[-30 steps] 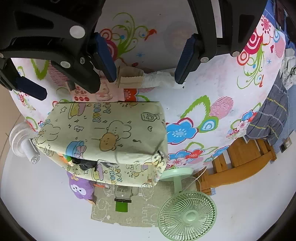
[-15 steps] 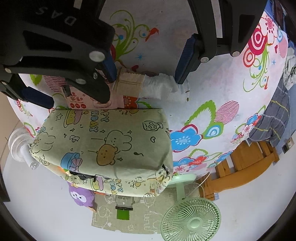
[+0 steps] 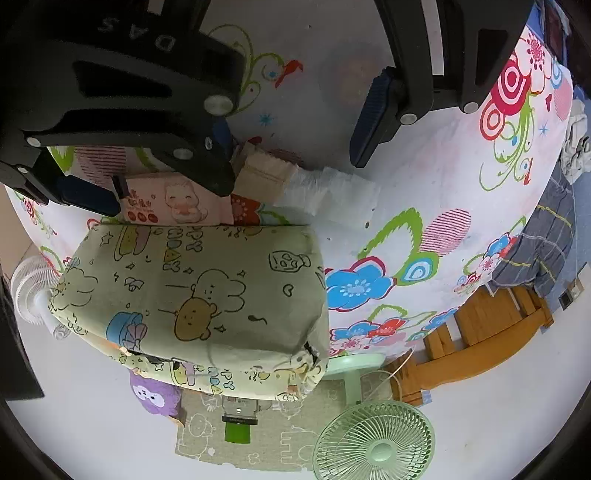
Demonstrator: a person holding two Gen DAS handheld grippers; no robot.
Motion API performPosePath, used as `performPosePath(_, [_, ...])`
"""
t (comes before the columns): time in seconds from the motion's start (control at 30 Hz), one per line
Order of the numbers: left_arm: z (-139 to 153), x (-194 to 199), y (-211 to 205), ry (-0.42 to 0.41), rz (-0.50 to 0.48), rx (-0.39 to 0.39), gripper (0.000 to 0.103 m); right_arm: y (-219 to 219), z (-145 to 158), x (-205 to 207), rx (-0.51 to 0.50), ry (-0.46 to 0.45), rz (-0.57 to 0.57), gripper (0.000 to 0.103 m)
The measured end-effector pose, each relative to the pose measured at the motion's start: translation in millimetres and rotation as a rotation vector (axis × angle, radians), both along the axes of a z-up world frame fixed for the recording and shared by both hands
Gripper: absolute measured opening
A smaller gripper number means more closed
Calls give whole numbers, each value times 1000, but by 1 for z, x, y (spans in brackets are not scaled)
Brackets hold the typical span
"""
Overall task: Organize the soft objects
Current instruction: 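Grasp the pink wet-wipes pack with the right tool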
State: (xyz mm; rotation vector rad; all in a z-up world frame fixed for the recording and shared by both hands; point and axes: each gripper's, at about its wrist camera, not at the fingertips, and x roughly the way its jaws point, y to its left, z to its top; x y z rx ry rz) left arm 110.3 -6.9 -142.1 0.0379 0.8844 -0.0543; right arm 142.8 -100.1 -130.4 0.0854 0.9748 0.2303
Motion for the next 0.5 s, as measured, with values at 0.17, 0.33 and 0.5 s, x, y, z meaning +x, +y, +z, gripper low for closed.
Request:
performPosePath(0.17, [0,-4,3,-2,-4,4,68,4,3,-8,31,13,18,100])
performPosePath(0.33, [0,-13,5,-3,-11,11,69,12,9,-18,45,17,49,87])
performPosePath(0.5, [-1,-21,9,-3,-18,6,69,21,14,-28,34,20,80,79])
